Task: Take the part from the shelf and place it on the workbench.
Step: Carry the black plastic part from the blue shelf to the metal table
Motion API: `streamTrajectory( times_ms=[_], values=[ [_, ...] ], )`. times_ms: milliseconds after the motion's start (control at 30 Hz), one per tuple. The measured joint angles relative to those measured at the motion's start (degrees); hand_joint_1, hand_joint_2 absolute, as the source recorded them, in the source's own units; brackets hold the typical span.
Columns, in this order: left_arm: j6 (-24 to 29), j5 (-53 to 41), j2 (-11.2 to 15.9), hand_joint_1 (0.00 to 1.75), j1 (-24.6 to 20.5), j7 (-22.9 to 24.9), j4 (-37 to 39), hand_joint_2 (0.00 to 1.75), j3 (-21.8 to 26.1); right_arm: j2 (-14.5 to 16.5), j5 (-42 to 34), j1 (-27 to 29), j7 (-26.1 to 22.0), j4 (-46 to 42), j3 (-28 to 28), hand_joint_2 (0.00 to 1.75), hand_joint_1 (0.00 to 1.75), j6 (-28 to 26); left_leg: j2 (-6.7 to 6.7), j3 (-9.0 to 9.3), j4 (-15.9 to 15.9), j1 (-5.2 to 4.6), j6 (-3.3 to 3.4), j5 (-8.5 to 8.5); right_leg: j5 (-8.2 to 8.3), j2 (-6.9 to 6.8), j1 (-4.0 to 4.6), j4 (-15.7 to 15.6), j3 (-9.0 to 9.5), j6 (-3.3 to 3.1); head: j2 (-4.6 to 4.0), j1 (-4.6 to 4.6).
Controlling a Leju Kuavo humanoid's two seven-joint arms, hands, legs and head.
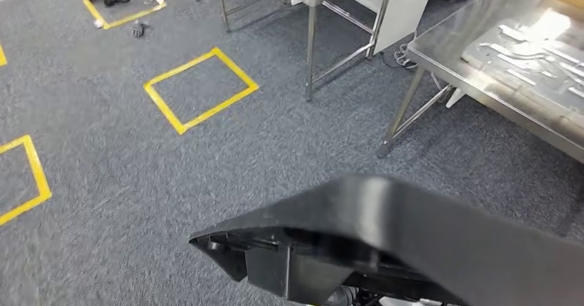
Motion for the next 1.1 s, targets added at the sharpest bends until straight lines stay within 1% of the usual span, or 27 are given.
streamTrajectory(
  times_ms=[33, 67, 100, 133, 167, 233, 267, 300, 333, 400, 433, 467, 500, 567, 600, 633, 667, 700, 733, 800, 833, 867, 933, 967, 1000, 1033, 1100],
  values=[
    [0.0, -0.1, 0.0, 0.00, 0.1, 0.0, 0.0, 1.75, 0.0, 0.0, 0.0, 0.0, 0.0, 0.0, 0.0, 1.75, 1.75, 0.0, -0.96, -1.77, 3.8, 0.04, -0.15, -1.90, -0.05, 0.36, 0.05, -0.1, 0.06, -0.19, 0.00, -0.06],
    [-0.1, -0.1, 0.0, 0.00, 0.2, 0.1, 0.0, 1.75, 0.0, 0.0, 0.0, 0.1, -0.1, 0.0, 0.0, 1.75, 1.75, 0.0, -1.39, -3.80, 7.8, 0.04, -0.27, -3.66, -0.11, 0.78, 0.09, 0.0, 0.08, -0.33, 0.01, -0.11],
    [-0.2, -0.1, -0.1, 0.00, 0.3, 0.1, 0.0, 1.75, 0.0, 0.0, 0.1, 0.3, -0.1, 0.0, 0.0, 1.75, 1.75, 0.0, -1.52, -5.45, 11.0, 0.05, -0.38, -4.60, -0.17, 1.28, 0.14, 0.0, 0.09, -0.40, 0.01, -0.12],
    [-0.3, -0.1, -0.1, 0.00, 0.4, 0.1, 0.0, 1.75, 0.0, 0.0, 0.1, 0.5, -0.1, 0.0, 0.0, 1.75, 1.75, 0.0, -1.54, -6.31, 12.4, 0.06, -0.43, -4.42, -0.21, 1.86, 0.17, 0.1, 0.11, -0.41, 0.02, -0.14],
    [-0.4, -0.1, -0.1, 0.00, 0.4, 0.1, 0.0, 1.75, 0.0, 0.0, 0.1, 0.6, -0.1, 0.0, 0.0, 1.75, 1.75, 0.0, -1.57, -5.98, 11.2, 0.07, -0.41, -3.02, -0.29, 2.45, 0.17, 0.3, 0.16, -0.35, 0.02, -0.14],
    [-0.5, -0.2, 0.0, 0.00, 0.4, 0.0, 0.0, 1.75, 0.0, -0.1, 0.2, 0.8, -0.3, 0.0, 0.0, 1.75, 1.75, 0.0, -2.29, -2.83, 4.0, 0.11, -0.17, 1.23, -0.61, 3.57, 0.08, 0.8, 0.26, -0.08, 0.01, -0.14],
    [-0.5, -0.2, 0.0, 0.00, 0.4, 0.0, 0.0, 1.75, 0.0, -0.1, 0.3, 0.8, -0.4, 0.0, 0.0, 1.75, 1.75, 0.0, -2.99, -1.15, 0.2, 0.10, 0.01, 2.66, -0.82, 4.05, 0.09, 1.1, 0.17, 0.15, 0.01, -0.16],
    [-0.5, -0.3, 0.0, 0.00, 0.3, -0.1, 0.0, 1.75, 0.0, -0.1, 0.3, 0.8, -0.5, 0.0, 0.0, 1.75, 1.75, 0.0, -3.57, -0.04, -2.3, 0.08, 0.23, 3.38, -0.95, 4.43, 0.09, 1.4, 0.00, 0.41, 0.01, -0.19],
    [-0.6, -0.4, 0.0, 0.00, 0.3, -0.1, 0.0, 1.75, 0.0, -0.1, 0.3, 0.9, -0.5, 0.0, 0.0, 1.75, 1.75, 0.0, -3.99, 0.44, -3.4, 0.02, 0.48, 3.42, -1.01, 4.76, 0.05, 1.6, -0.20, 0.66, 0.01, -0.19],
    [-0.6, -0.5, -0.1, 0.00, 0.1, -0.1, 0.0, 1.75, 0.0, -0.1, 0.4, 1.0, -0.6, 0.0, -0.1, 1.75, 1.75, 0.0, -3.59, 0.53, -3.6, -0.04, 1.11, 3.52, -0.91, 5.24, 0.01, 1.5, -0.44, 1.30, 0.01, -0.22],
    [-0.6, -0.6, -0.1, 0.00, 0.1, -0.1, 0.0, 1.75, 0.0, -0.2, 0.4, 1.1, -0.6, 0.0, -0.1, 1.75, 1.75, 0.0, -3.24, 0.64, -3.9, 0.01, 1.48, 3.69, -1.08, 4.88, 0.02, 1.6, -0.48, 1.64, 0.00, -0.19],
    [-0.6, -0.6, -0.2, 0.00, 0.0, -0.1, 0.0, 1.75, 0.0, -0.2, 0.4, 1.1, -0.6, 0.0, -0.2, 1.75, 1.75, 0.0, -2.85, 0.77, -4.2, 0.10, 1.88, 3.86, -1.73, 4.02, 0.08, 2.5, -0.86, 1.99, 0.01, -0.09],
    [-0.6, -0.6, -0.2, 0.00, 0.1, -0.1, 0.0, 1.75, 0.0, -0.2, 0.4, 1.1, -0.7, 0.0, -0.2, 1.75, 1.75, 0.0, -2.43, 0.88, -4.5, 0.20, 2.21, 4.00, -2.99, 2.91, 0.14, 4.5, -1.80, 2.29, 0.01, 0.01],
    [-0.6, -0.6, -0.2, 0.00, 0.1, -0.1, 0.0, 1.75, 0.0, -0.3, 0.4, 1.1, -0.6, 0.0, -0.3, 1.75, 1.75, 0.0, -1.60, 0.92, -4.6, 0.15, 2.54, 4.00, -6.51, 1.03, -0.06, 11.6, -5.33, 2.74, 0.02, 0.19],
    [-0.6, -0.6, -0.2, 0.00, 0.1, 0.0, 0.0, 1.75, 0.0, -0.3, 0.4, 1.2, -0.6, 0.0, -0.3, 1.75, 1.75, 0.0, -1.13, 0.91, -4.6, 0.13, 2.58, 3.94, -7.77, 0.75, -0.22, 15.2, -7.23, 2.92, 0.02, 0.19],
    [-0.7, -0.6, -0.2, 0.00, 0.1, 0.0, 0.0, 1.75, 0.0, -0.4, 0.4, 1.2, -0.6, 0.0, -0.3, 1.75, 1.75, 0.0, -0.68, 0.95, -4.6, 0.11, 2.57, 3.86, -8.02, 0.60, -0.35, 17.3, -8.41, 3.04, 0.02, 0.20],
    [-0.7, -0.6, -0.2, 0.00, 0.1, 0.0, 0.0, 1.75, 0.0, -0.4, 0.4, 1.3, -0.6, 0.0, -0.3, 1.75, 1.75, 0.0, -0.24, 1.05, -4.6, 0.11, 2.53, 3.77, -7.12, 0.45, -0.45, 17.1, -8.51, 3.10, 0.02, 0.19],
    [-0.7, -0.6, -0.2, 0.00, 0.1, 0.0, 0.0, 1.75, 0.0, -0.4, 0.4, 1.3, -0.6, 0.0, -0.3, 1.75, 1.75, 0.0, 0.15, 1.22, -4.6, 0.11, 2.44, 3.64, -5.27, 0.20, -0.50, 14.6, -7.37, 3.06, 0.01, 0.20],
    [-0.7, -0.6, -0.3, 0.00, 0.1, 0.0, 0.0, 1.75, 0.0, -0.4, 0.4, 1.3, -0.6, 0.0, -0.3, 1.75, 1.75, 0.0, 0.48, 1.44, -4.6, 0.11, 2.30, 3.50, -3.04, -0.34, -0.49, 10.6, -5.35, 2.90, 0.01, 0.20],
    [-0.8, -0.7, -0.4, 0.00, 0.0, 0.0, 0.0, 1.75, 0.0, -0.4, 0.4, 1.2, -0.6, 0.0, -0.3, 1.75, 1.75, 0.0, 1.04, 1.78, -4.5, -0.07, 1.80, 3.14, -0.49, -1.98, 0.00, 3.4, -1.76, 2.31, 0.01, 0.18],
    [-0.8, -0.7, -0.4, 0.00, 0.0, 0.0, 0.0, 1.75, 0.0, -0.4, 0.4, 1.2, -0.6, 0.0, -0.3, 1.75, 1.75, 0.0, 1.34, 1.88, -4.5, -0.15, 1.50, 2.99, -0.19, -2.43, 0.28, 1.6, -0.97, 2.02, 0.01, 0.16],
    [-0.7, -0.7, -0.5, 0.00, 0.0, 0.0, 0.0, 1.75, 0.0, -0.4, 0.4, 1.2, -0.5, 0.0, -0.4, 1.75, 1.75, 0.0, 1.68, 1.96, -4.5, -0.21, 1.19, 2.89, -0.39, -2.43, 0.54, 1.2, -0.87, 1.77, 0.02, 0.15],
    [-0.7, -0.7, -0.5, 0.00, -0.1, 0.0, 0.0, 1.75, 0.0, -0.4, 0.4, 1.2, -0.4, -0.1, -0.4, 1.75, 1.75, 0.0, 2.20, 2.27, -4.6, -0.18, 0.56, 2.62, -0.20, -1.43, 0.39, 0.8, -0.79, 1.24, 0.02, 0.14],
    [-0.7, -0.6, -0.6, 0.00, -0.1, 0.0, 0.0, 1.75, 0.0, -0.4, 0.4, 1.1, -0.3, -0.1, -0.4, 1.75, 1.75, 0.0, 1.72, 2.17, -4.0, -0.13, 0.30, 2.01, -0.08, -1.01, 0.21, 0.6, -0.59, 0.87, 0.01, 0.11],
    [-0.8, -0.6, -0.6, 0.00, -0.2, 0.1, 0.0, 1.75, 0.0, -0.4, 0.4, 1.0, -0.2, -0.1, -0.4, 1.75, 1.75, 0.0, 0.89, 1.51, -2.2, -0.10, 0.09, 0.81, 0.05, -0.64, 0.01, 0.3, -0.37, 0.50, 0.01, 0.02],
    [-0.8, -0.4, -0.6, 0.00, -0.2, 0.2, 0.0, 1.75, 0.0, -0.4, 0.4, 0.9, 0.0, -0.2, -0.4, 1.75, 1.75, 0.1, -0.19, 0.12, 0.9, 0.01, -0.05, -0.92, 0.11, -0.27, -0.11, 0.2, -0.19, 0.20, 0.01, -0.09],
    [-0.9, -0.2, -0.6, 0.00, -0.1, 0.4, 0.0, 1.75, 0.0, -0.3, 0.3, 0.8, 0.4, -0.2, -0.4, 1.75, 1.75, 0.4, -1.42, -3.86, 8.9, 0.05, -0.24, -4.39, 0.05, 0.59, -0.02, 0.2, -0.18, -0.15, 0.01, -0.26]
  ],
)
